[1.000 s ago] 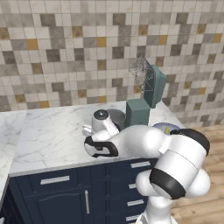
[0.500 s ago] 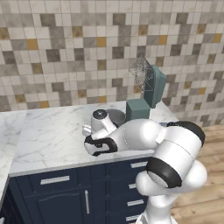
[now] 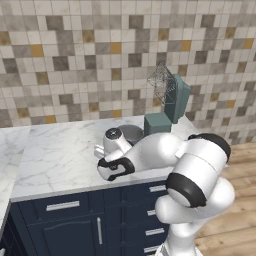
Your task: Add butter and sugar cubes to the stand mixer bowl and then turn on the stand mixer to begin making frosting.
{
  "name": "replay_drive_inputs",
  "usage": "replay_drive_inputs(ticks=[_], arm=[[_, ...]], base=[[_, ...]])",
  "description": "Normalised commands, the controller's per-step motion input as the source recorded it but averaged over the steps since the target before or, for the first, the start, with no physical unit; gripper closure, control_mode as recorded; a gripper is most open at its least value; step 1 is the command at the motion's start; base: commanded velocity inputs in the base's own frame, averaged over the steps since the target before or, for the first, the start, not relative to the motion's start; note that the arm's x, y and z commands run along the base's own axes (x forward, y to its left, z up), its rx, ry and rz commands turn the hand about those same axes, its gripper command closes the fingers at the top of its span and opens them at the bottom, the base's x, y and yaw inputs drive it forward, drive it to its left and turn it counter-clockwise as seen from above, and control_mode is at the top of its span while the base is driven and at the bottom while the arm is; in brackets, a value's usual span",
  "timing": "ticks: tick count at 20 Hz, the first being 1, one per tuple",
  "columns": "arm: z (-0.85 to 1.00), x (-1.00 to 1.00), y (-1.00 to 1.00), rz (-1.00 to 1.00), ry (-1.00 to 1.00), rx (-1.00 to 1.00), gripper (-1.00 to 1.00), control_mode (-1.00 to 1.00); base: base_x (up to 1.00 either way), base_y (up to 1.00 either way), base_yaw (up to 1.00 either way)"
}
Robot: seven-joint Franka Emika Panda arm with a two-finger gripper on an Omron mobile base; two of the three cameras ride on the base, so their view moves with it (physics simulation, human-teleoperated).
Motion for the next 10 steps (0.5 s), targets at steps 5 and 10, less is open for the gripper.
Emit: replay_drive_inputs(ticks=[5,10], arm=[[-0.03,0.08,0.0,-0.02,0.0,0.0,-1.0,-1.0],[-0.11,0.1,0.0,-0.02,0.0,0.0,-1.0,-1.0]], base=[[0.0,0.0,0.0],[0.0,0.0,0.0]])
